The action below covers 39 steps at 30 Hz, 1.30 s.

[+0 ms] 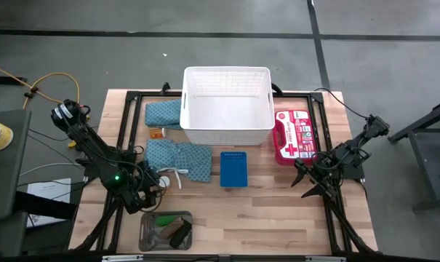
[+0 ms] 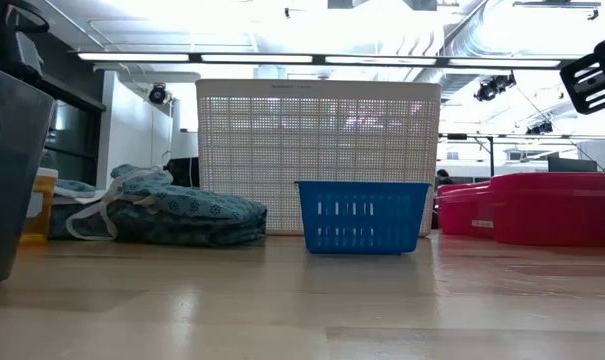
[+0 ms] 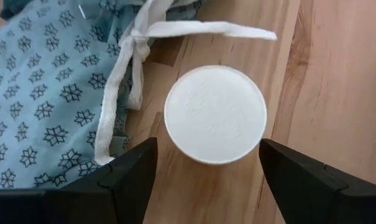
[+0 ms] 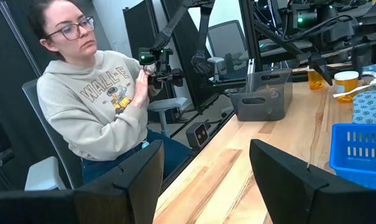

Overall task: Pick & place medical supplies in basket/bin
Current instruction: Put the middle orange pill bottle into the blue bin

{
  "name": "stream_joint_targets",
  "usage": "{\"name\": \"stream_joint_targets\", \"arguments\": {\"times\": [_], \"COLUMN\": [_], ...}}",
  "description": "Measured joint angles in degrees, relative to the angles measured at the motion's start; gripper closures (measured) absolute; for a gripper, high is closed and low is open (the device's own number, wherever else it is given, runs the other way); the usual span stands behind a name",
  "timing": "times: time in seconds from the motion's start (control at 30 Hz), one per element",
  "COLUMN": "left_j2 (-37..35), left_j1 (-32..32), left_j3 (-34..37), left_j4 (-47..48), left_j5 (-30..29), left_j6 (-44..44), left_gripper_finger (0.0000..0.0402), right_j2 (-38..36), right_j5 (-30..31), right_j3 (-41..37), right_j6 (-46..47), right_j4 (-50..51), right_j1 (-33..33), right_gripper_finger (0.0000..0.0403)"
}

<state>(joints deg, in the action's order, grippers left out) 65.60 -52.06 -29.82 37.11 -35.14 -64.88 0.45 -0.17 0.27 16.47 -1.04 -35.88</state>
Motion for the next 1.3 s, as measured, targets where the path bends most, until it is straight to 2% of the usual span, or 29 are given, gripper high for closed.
{"name": "stream_joint_targets", "arguments": {"times": [0.3, 0.63, 1.1, 1.3], "left_j2": [3.53, 4.09, 4.09, 4.09], "left_j1": [0.29, 0.32, 0.30, 0.31], "left_j3": [0.00, 0.00, 0.00, 0.00], "left_j4": [-3.08, -4.01, -4.18, -4.21], "left_j5": [-2.33, -2.53, -2.51, -2.51], "left_j6": [1.16, 1.11, 1.07, 1.07], "left_gripper_finger": [0.0128, 0.0132, 0.0212, 0.0224], "right_j2": [0.00, 0.00, 0.00, -0.02], "right_j5": [-0.01, -0.01, 0.00, -0.01], "right_j3": [0.00, 0.02, 0.00, 0.02], "right_j6": [0.00, 0.00, 0.00, 0.00], "right_j4": [0.02, 0.00, 0.00, 0.02], "right_j1": [0.00, 0.00, 0.01, 0.00], "right_gripper_finger": [0.0177, 0.0177, 0.0177, 0.0177]}}
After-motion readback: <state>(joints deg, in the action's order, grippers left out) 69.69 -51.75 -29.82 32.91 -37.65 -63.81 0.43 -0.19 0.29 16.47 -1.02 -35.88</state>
